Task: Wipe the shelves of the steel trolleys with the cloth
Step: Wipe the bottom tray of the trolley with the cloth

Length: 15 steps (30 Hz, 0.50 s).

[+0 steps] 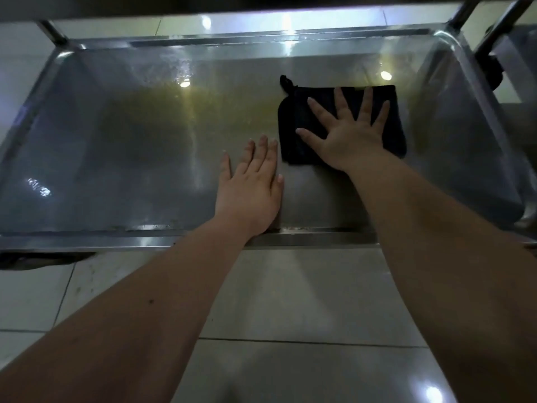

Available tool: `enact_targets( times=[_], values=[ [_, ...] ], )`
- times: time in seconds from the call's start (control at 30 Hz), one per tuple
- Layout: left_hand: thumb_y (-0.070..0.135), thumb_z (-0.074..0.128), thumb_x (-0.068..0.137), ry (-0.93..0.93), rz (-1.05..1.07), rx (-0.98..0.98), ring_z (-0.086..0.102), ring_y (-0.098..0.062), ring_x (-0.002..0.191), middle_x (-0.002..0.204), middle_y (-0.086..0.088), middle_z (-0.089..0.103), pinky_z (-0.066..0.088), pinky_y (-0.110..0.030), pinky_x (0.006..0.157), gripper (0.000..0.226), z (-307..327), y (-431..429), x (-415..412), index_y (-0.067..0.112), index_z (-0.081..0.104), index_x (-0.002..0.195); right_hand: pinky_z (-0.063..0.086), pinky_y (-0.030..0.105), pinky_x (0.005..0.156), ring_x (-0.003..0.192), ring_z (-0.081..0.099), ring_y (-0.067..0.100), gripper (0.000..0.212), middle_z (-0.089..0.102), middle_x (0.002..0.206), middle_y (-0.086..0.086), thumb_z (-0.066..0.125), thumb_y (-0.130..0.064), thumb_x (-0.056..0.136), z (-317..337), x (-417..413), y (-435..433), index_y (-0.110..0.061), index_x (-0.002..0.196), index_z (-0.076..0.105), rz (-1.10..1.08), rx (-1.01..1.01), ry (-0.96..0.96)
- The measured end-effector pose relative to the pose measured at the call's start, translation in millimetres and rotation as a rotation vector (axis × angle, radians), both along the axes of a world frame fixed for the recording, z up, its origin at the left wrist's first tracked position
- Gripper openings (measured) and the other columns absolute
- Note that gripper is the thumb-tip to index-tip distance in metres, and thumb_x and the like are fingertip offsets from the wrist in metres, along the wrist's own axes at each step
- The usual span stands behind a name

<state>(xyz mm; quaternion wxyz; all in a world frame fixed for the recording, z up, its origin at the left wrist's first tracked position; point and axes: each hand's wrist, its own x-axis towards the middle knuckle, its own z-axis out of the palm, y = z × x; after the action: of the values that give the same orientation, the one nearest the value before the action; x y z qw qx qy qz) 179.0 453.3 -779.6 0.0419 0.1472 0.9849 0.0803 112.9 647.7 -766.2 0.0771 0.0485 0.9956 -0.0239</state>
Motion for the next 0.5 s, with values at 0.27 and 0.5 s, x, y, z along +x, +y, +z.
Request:
enact_targets(
  times=[0.27,0.5],
  values=[
    [0.042,0.014,0.103,0.026,-0.014,-0.038,-0.003,-0.018,0.151,0.165,0.002,-0.002,-0.004,-0.051,0.119,0.059,-2,-1,0,0.025,0.001,0.157,-0.013,0.065,0.111,0.146,-0.014,0.042,0.074,-0.011,0.163,-0.01,-0.002,-0.088,0.074,-11,101,-1,-0.061,0.143,-0.011,0.046,-0.03,0.056],
    [0.043,0.017,0.103,0.012,-0.024,-0.046,0.0,-0.02,0.151,0.165,0.004,0.0,-0.002,-0.051,0.118,0.056,3,0,1,0.031,0.003,0.156,-0.011,0.06,0.114,0.147,-0.013,0.036,0.077,-0.009,0.162,-0.017,0.0,-0.093,0.069,-2,111,75,-0.065,0.14,-0.01,0.022,-0.039,0.009]
  ],
)
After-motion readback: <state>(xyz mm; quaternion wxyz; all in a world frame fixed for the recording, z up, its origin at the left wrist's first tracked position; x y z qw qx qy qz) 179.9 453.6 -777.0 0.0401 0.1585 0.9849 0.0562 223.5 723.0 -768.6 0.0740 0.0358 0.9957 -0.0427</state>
